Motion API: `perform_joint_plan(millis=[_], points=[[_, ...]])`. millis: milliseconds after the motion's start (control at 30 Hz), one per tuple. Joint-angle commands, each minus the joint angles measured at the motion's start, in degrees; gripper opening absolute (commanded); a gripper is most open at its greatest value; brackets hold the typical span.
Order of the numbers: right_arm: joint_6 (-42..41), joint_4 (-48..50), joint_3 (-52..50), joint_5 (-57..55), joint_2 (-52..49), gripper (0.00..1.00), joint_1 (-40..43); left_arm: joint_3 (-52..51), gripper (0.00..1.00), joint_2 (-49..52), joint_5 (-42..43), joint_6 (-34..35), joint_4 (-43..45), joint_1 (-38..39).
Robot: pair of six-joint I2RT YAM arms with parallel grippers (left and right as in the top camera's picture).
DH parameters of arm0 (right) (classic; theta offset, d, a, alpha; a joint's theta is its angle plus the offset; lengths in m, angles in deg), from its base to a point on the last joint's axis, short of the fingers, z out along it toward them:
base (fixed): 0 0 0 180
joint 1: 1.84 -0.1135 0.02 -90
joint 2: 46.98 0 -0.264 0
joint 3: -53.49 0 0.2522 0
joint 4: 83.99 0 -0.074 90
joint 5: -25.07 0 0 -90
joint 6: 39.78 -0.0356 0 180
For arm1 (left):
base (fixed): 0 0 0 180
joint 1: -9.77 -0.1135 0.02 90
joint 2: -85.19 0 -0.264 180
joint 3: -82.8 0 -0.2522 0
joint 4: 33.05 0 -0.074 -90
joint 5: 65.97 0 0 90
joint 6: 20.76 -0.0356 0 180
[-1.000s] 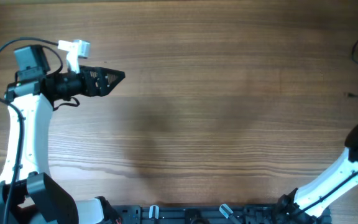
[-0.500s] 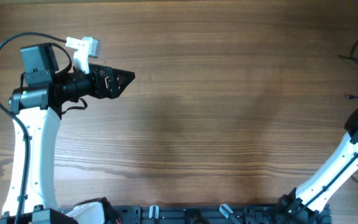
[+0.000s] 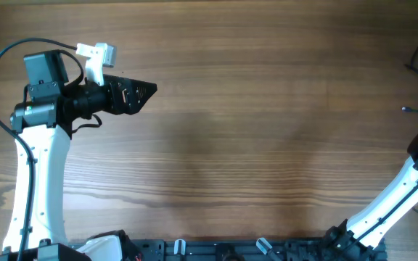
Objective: Untangle cables
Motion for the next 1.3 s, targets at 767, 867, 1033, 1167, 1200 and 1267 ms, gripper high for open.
perform_joint_plan(millis=[767, 867, 1033, 1167, 1200, 1267], points=[[-19.15, -33.81, 2.25, -7.74, 20.35, 1.00, -8.85, -0.22, 1.00, -0.98, -11.91, -0.31, 4.33, 2.91], [-20.28, -38.21, 2.25, -8.81, 25.73, 1.00, -8.83, -0.22, 1.00, -0.98, -14.62, 1.18, 4.26, 2.91], [-27.15, -46.80, 2.25, -16.63, 32.61, 1.00, -8.85, -0.22, 1.00, -1.01, -14.62, 1.16, 4.26, 2.91], [-27.56, -48.02, 1.97, -17.94, 37.05, 1.00, -8.83, -0.22, 1.00, -1.01, -14.62, 1.16, 4.31, 2.91], [-27.06, -48.02, 1.97, -17.73, 38.49, 1.00, -8.85, -0.22, 1.00, -1.01, -14.64, 1.16, 4.31, 2.91], [-25.22, -47.76, 1.97, -14.58, 42.07, 1.00, -8.85, -0.22, 1.00, -1.01, -14.67, 1.18, 4.31, 2.93]])
